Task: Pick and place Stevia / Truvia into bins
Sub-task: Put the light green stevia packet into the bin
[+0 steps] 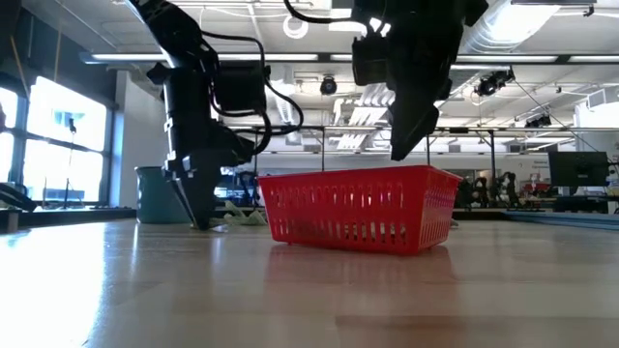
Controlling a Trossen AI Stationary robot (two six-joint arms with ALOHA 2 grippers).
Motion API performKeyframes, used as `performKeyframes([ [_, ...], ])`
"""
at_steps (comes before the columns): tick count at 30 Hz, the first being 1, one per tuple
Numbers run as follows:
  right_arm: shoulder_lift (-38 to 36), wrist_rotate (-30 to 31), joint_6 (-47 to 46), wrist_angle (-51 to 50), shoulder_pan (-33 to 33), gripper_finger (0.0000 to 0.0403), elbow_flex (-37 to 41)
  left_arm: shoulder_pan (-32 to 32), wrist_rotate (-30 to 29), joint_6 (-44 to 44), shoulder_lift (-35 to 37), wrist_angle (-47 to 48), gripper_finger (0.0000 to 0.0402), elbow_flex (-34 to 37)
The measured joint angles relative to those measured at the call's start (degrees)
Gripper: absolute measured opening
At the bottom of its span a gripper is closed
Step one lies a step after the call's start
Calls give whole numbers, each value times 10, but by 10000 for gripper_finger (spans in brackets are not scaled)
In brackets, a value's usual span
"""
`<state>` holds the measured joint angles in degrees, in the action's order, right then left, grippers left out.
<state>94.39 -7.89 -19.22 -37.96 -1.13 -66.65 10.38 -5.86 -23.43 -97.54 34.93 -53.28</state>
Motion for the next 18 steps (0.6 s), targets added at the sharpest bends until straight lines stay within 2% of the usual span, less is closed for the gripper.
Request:
performKeyframes([
  [6,-7,35,23,-3,0,203,0,0,-12,9,4,-5,34,-19],
  [10,-43,97,39,-6,0,195,0,-1,29,7,16,6,31,-50],
  [13,-76,139,43,-17,6,193,0,-10,87,21,26,3,40,-78],
  [18,-110,168,45,-73,33,192,0,-48,205,77,33,-81,47,-123],
])
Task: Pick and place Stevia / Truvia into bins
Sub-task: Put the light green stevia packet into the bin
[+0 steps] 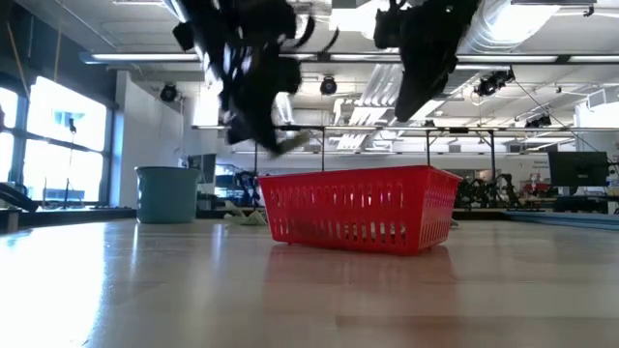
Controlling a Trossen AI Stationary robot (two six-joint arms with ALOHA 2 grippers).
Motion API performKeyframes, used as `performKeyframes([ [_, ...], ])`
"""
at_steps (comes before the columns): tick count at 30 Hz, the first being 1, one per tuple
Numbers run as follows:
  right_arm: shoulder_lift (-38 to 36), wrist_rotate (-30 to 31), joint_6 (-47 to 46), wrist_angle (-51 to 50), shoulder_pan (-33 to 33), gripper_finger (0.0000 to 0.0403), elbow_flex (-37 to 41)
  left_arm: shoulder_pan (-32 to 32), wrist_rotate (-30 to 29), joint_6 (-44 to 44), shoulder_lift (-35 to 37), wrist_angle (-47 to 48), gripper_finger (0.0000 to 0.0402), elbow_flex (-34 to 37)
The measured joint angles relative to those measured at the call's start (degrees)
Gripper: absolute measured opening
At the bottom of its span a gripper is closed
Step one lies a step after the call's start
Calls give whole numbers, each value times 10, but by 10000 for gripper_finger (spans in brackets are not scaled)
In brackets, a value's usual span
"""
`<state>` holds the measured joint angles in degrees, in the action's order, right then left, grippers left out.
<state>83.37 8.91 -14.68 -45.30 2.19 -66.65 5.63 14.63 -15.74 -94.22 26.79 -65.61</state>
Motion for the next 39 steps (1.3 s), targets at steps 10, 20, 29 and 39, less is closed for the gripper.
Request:
performKeyframes([
  [10,-6,2,55,-28,44,190,0,-37,132,-16,-56,-79,54,-8],
  [20,28,-15,130,-121,129,204,0,-34,172,-86,-104,-138,168,-8],
  [29,96,-49,336,-113,172,216,1,-22,134,-58,-47,-36,250,-9],
  [39,167,-86,494,-98,190,213,1,-23,-55,-40,38,183,240,-9],
])
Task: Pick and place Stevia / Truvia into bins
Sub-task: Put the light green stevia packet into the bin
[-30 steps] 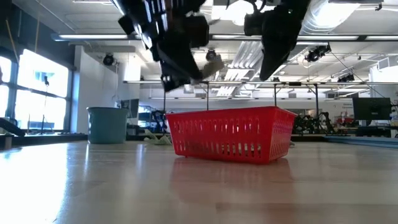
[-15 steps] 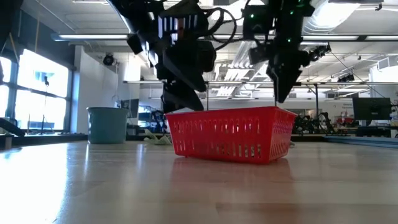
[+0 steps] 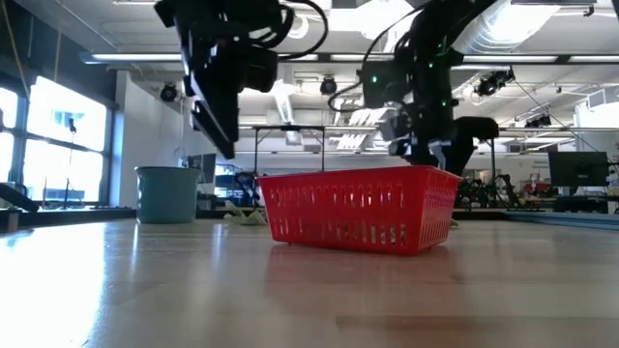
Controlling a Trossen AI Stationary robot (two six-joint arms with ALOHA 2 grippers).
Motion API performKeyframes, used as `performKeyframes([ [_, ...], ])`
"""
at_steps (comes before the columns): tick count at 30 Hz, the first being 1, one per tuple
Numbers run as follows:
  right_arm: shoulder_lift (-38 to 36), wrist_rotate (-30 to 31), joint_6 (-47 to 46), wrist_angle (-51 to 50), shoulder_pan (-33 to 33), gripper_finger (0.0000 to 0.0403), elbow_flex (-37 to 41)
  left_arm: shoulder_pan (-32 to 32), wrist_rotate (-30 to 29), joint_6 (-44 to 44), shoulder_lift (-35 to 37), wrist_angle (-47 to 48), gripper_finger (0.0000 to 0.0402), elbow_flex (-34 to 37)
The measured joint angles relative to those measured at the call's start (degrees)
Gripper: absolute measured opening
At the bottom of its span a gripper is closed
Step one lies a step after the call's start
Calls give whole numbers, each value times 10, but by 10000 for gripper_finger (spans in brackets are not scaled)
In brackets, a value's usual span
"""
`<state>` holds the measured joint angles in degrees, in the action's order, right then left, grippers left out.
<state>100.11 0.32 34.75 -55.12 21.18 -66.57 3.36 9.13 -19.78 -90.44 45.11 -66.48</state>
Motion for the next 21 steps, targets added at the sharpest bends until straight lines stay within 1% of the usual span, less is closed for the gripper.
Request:
performKeyframes([
  [4,31,-9,6,11,4,208,0,0,-38,-6,11,23,233,0],
  [8,53,-6,14,20,4,200,0,0,-51,-6,13,22,228,0],
  [13,73,29,4,18,5,184,0,0,-54,-3,13,22,227,0],
  [16,75,32,5,34,9,175,0,0,-64,-1,13,22,227,0],
  [18,76,35,4,47,12,172,0,0,-68,-1,13,22,227,0],
  [21,76,64,-9,52,14,173,-1,0,-68,0,13,22,227,0],
])
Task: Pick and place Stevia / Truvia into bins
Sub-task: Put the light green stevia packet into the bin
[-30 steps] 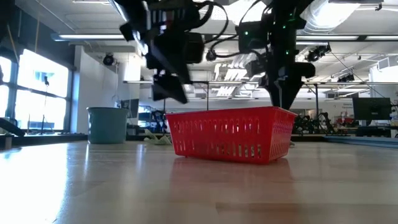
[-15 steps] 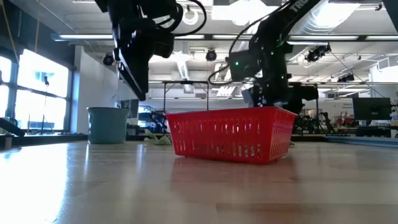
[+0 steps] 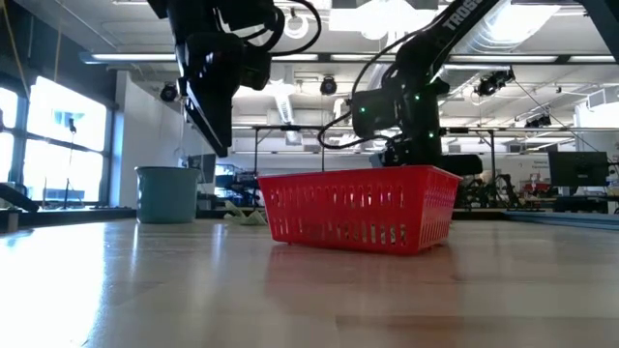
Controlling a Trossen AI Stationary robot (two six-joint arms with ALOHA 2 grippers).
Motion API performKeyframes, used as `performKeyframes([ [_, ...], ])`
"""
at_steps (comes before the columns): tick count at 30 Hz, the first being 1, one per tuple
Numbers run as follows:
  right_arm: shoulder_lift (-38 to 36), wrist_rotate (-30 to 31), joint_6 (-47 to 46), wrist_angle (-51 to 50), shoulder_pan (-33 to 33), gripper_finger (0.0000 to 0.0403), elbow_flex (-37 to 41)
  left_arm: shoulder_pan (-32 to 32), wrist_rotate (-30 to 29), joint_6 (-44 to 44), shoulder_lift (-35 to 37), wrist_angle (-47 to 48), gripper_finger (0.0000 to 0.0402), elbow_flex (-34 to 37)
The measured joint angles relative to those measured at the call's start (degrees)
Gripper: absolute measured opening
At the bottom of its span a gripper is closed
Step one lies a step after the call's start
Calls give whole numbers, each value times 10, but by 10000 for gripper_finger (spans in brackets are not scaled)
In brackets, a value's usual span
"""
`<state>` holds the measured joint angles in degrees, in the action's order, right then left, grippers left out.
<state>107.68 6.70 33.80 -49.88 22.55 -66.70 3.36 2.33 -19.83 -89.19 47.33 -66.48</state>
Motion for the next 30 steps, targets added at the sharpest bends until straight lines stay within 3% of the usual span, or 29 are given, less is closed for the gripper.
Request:
performKeyframes([
  [8,-2,19,-12,-13,-6,174,0,0,0,0,0,0,227,0],
  [16,-9,-46,-51,-13,-7,173,1,0,-17,6,0,-1,227,0],
  [30,-42,-6,-65,7,59,172,3,0,-21,15,0,0,227,0],
])
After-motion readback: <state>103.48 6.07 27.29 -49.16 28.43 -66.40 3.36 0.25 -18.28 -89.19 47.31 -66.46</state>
